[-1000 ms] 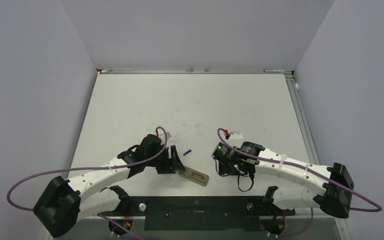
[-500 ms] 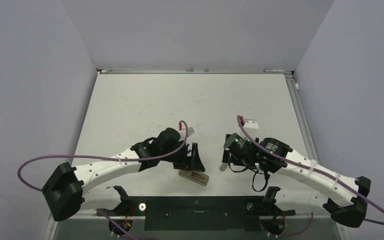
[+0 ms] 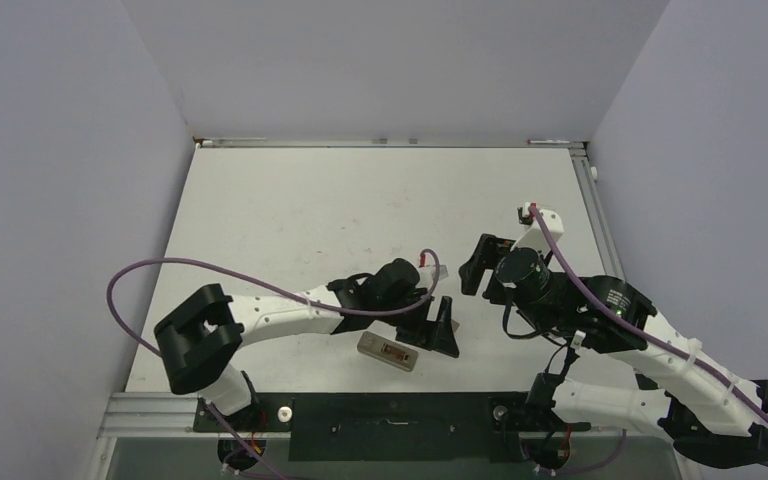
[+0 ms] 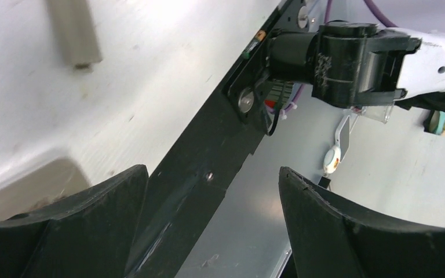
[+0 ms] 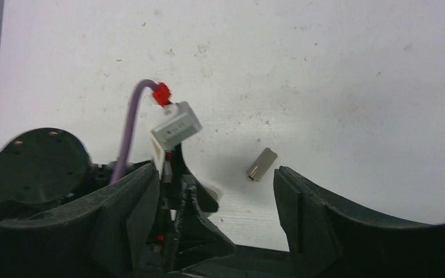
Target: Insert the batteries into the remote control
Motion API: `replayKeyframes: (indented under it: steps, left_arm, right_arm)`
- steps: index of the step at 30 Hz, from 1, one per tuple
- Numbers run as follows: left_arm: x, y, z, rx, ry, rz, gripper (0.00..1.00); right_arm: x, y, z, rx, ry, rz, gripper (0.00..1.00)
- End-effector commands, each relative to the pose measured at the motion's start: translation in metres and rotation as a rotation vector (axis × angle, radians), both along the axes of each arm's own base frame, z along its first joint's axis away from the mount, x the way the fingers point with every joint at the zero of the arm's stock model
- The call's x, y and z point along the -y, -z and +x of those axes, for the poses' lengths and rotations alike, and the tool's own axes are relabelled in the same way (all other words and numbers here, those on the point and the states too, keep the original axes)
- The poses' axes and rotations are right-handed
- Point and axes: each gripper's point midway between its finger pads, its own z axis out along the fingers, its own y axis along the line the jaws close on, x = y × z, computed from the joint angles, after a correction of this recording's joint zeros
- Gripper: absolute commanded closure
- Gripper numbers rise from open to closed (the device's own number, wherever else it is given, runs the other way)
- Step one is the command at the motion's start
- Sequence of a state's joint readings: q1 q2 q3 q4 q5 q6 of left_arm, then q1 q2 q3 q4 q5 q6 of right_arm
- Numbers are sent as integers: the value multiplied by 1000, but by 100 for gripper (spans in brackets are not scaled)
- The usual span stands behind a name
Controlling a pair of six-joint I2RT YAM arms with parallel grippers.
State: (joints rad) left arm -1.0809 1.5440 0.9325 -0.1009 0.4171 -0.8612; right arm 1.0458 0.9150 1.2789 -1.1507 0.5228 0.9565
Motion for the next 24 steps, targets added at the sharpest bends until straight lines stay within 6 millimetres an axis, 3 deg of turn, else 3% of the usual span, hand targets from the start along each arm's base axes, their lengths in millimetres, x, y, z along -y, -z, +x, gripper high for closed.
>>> replayKeyframes:
  steps: [1,6,10,15,24]
  left_arm:
    - [53,-33,2,12,69,-191,20]
    - [95,-38,-4,-60,119,-289,20]
    - [131,-45,-14,-114,182,-360,20]
    - [170,-38,-25,-174,255,-386,20]
    - [210,-15,-37,-210,309,-354,20]
  right_arm:
    - [-4,-39,18,130,2,30,29]
    - [-12,-58,20,166,-37,55,28]
    - [-12,-61,17,169,-64,58,27]
    - [-11,-61,12,167,-88,76,27]
    - [-16,-53,6,146,-126,88,27]
